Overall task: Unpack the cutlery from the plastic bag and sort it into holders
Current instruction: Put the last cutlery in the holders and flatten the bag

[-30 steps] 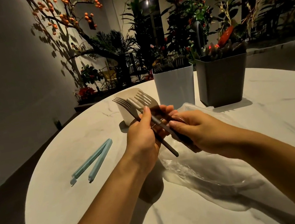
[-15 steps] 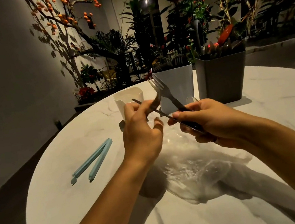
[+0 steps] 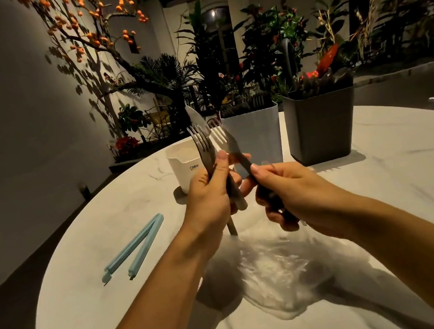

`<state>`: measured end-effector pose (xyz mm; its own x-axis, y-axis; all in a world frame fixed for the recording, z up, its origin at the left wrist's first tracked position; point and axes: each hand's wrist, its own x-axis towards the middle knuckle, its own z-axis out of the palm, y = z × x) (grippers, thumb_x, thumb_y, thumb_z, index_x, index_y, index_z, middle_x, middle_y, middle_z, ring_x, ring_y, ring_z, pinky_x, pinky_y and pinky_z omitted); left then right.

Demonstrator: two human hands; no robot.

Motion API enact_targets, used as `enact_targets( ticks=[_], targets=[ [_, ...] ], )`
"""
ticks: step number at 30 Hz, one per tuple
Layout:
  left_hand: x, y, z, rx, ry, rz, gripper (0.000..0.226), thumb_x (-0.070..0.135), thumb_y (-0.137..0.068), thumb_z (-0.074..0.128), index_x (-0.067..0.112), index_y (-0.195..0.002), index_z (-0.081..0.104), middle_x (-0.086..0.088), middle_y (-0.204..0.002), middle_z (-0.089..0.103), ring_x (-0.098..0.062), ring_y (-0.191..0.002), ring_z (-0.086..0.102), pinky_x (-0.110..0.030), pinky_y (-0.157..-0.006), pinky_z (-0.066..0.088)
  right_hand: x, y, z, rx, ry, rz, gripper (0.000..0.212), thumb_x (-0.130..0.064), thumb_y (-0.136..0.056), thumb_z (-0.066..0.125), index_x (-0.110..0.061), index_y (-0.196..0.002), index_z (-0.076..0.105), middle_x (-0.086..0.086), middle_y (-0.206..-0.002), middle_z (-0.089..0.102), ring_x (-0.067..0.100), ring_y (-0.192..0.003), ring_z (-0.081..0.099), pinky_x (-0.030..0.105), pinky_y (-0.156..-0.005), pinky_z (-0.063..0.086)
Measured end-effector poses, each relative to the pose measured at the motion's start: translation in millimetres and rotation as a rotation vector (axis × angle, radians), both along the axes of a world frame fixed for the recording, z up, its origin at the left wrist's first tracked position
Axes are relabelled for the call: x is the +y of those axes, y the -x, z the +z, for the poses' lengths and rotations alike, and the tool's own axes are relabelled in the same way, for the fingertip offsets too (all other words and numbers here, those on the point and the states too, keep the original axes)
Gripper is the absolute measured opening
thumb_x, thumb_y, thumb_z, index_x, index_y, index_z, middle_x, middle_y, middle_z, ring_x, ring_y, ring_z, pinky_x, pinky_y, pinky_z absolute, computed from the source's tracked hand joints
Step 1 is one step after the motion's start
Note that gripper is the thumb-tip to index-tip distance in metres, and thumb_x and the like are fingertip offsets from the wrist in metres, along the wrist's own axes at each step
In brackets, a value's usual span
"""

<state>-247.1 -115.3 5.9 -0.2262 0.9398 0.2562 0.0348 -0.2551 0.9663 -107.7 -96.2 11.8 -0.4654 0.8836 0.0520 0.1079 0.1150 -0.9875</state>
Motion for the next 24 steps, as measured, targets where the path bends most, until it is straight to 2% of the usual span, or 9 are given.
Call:
enact_targets(
  ticks=[3, 5, 7, 10, 14, 16, 18, 21, 24],
  targets=[
    [-3, -3, -3, -0.071, 0.017, -0.072, 0.04, 0.041, -0.103, 0.04, 0.025, -0.124, 0.07, 0.009, -0.063, 0.058, -0.014, -0.082, 0.069, -0.041, -0.098, 0.052, -2, 4, -3, -0.037, -0.044, 0.009, 0.041, -0.043, -0.097, 0.042, -0.011, -0.088, 0.065, 0.007, -0.067, 0.054, 0.014, -0.046, 0.049, 0.021, -0.041, 0.042],
    [-4, -3, -5, -0.1, 0.046, -0.107, 0.043, 0.044, -0.102, 0.038, 0.027, -0.123, 0.071, -0.008, -0.073, 0.059, -0.032, -0.102, 0.068, -0.04, -0.097, 0.053, -3, 4, -5, -0.038, -0.051, 0.025, 0.043, -0.044, -0.098, 0.04, -0.009, -0.085, 0.062, 0.007, -0.065, 0.055, 0.014, -0.046, 0.049, 0.02, -0.042, 0.043],
    [-7, -4, -7, -0.132, 0.082, -0.141, 0.048, 0.045, -0.102, 0.035, 0.02, -0.121, 0.072, -0.015, -0.081, 0.062, -0.036, -0.108, 0.061, -0.036, -0.093, 0.056, -4, 3, -6, -0.046, -0.06, 0.048, 0.044, -0.044, -0.1, 0.038, -0.01, -0.082, 0.059, 0.005, -0.064, 0.056, 0.013, -0.046, 0.053, 0.02, -0.045, 0.045],
    [-9, -10, -8, -0.155, 0.108, -0.137, 0.049, 0.045, -0.103, 0.036, 0.013, -0.105, 0.074, -0.008, -0.096, 0.076, -0.023, -0.102, 0.071, -0.033, -0.086, 0.058, -3, 3, -10, -0.156, -0.154, 0.04, 0.041, -0.043, -0.101, 0.036, -0.018, -0.078, 0.057, 0.004, -0.066, 0.057, 0.007, -0.047, 0.055, 0.017, -0.048, 0.046],
    [-8, -19, -10, -0.166, 0.111, -0.079, 0.043, 0.043, -0.101, 0.047, 0.015, -0.078, 0.071, 0.0, -0.071, 0.07, -0.014, -0.078, 0.068, -0.028, -0.073, 0.057, -3, 3, -15, -0.215, -0.241, 0.105, 0.035, -0.039, -0.103, 0.036, -0.023, -0.085, 0.061, -0.004, -0.064, 0.057, 0.004, -0.048, 0.056, 0.014, -0.048, 0.046],
    [-7, -18, -9, -0.149, 0.108, -0.034, 0.045, 0.042, -0.103, 0.046, 0.015, -0.076, 0.071, -0.001, -0.07, 0.069, -0.013, -0.075, 0.066, -0.026, -0.068, 0.054, -4, 2, -16, -0.204, -0.249, 0.142, 0.037, -0.041, -0.103, 0.034, -0.023, -0.086, 0.062, -0.005, -0.065, 0.061, 0.007, -0.054, 0.061, 0.016, -0.05, 0.048],
    [-6, -13, -10, -0.146, 0.11, 0.002, 0.048, 0.042, -0.105, 0.043, 0.015, -0.079, 0.073, -0.004, -0.073, 0.066, -0.016, -0.075, 0.063, -0.028, -0.068, 0.052, -2, 2, -14, -0.205, -0.305, 0.075, 0.045, -0.046, -0.102, 0.032, -0.017, -0.091, 0.064, -0.002, -0.076, 0.066, 0.012, -0.067, 0.065, 0.02, -0.057, 0.052],
    [-4, -7, -11, -0.166, 0.105, 0.012, 0.048, 0.042, -0.105, 0.043, 0.016, -0.082, 0.076, -0.009, -0.083, 0.064, -0.023, -0.085, 0.06, -0.035, -0.078, 0.048, 4, 1, -12, -0.158, -0.393, -0.079, 0.051, -0.051, -0.099, 0.028, -0.015, -0.084, 0.06, -0.003, -0.075, 0.058, 0.013, -0.072, 0.057, 0.025, -0.066, 0.049],
    [-7, -9, -11, -0.163, 0.12, -0.067, 0.046, 0.037, -0.106, 0.04, 0.011, -0.082, 0.068, -0.004, -0.08, 0.07, -0.018, -0.082, 0.066, -0.03, -0.076, 0.053, 4, 3, -8, -0.125, -0.437, -0.13, 0.059, -0.061, -0.087, 0.022, -0.013, -0.085, 0.056, -0.003, -0.076, 0.052, 0.012, -0.077, 0.053, 0.027, -0.075, 0.046]
  ],
)
